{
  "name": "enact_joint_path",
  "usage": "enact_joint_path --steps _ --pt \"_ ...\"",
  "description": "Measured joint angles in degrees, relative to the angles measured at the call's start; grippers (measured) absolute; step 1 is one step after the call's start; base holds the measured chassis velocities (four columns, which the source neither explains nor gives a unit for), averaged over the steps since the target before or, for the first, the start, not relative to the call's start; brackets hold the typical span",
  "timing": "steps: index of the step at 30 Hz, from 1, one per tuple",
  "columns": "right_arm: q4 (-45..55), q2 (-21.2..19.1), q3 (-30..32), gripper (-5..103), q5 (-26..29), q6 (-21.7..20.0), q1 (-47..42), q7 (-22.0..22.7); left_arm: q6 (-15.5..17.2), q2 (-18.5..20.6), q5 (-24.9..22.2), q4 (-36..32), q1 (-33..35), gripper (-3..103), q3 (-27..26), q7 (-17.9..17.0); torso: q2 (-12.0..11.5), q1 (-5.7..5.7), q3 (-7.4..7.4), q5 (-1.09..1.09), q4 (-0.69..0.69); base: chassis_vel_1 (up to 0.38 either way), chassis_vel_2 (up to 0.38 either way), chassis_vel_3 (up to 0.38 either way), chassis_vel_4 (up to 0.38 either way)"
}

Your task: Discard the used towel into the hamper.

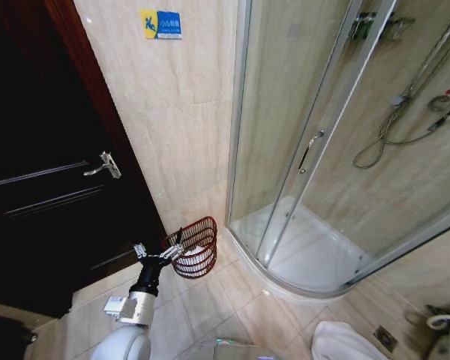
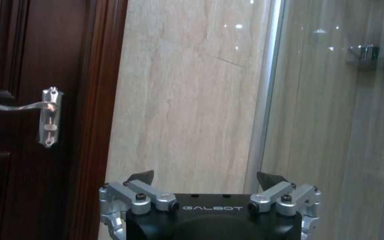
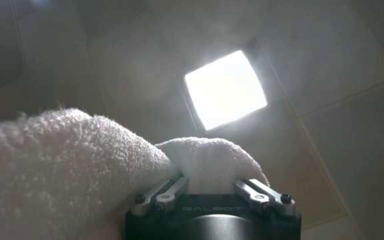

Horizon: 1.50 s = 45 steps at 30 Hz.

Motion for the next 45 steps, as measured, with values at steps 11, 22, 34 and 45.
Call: enact_joint_path --steps 11,22,34,45 --pt "14.15 17.15 -1.80 14 -0.74 -4.83 -3.13 1.81 0.00 0.00 0.00 0.00 0.00 100 0.00 0.00 0.00 0.00 0.00 0.02 0.00 0.000 0.000 0.000 0.000" --pt "17.83 37.19 -1.06 14 -8.62 -3.23 -15.60 -0.38 0.00 0.01 0.00 0.00 0.00 100 0.00 0.00 -0.01 0.01 0.01 0.04 0.01 0.000 0.000 0.000 0.000" --pt "18.60 58.13 -1.66 14 -14.63 3.68 -32.77 -5.25 0.00 -0.01 0.00 0.00 0.00 100 0.00 0.00 0.00 0.01 0.01 0.10 0.01 0.000 0.000 0.000 0.000" --pt "19.47 67.47 -4.01 14 -17.22 9.33 -39.09 -7.79 0.00 0.02 0.00 0.00 0.00 100 0.00 0.00 0.00 0.00 0.00 0.01 0.01 0.000 0.000 0.000 0.000"
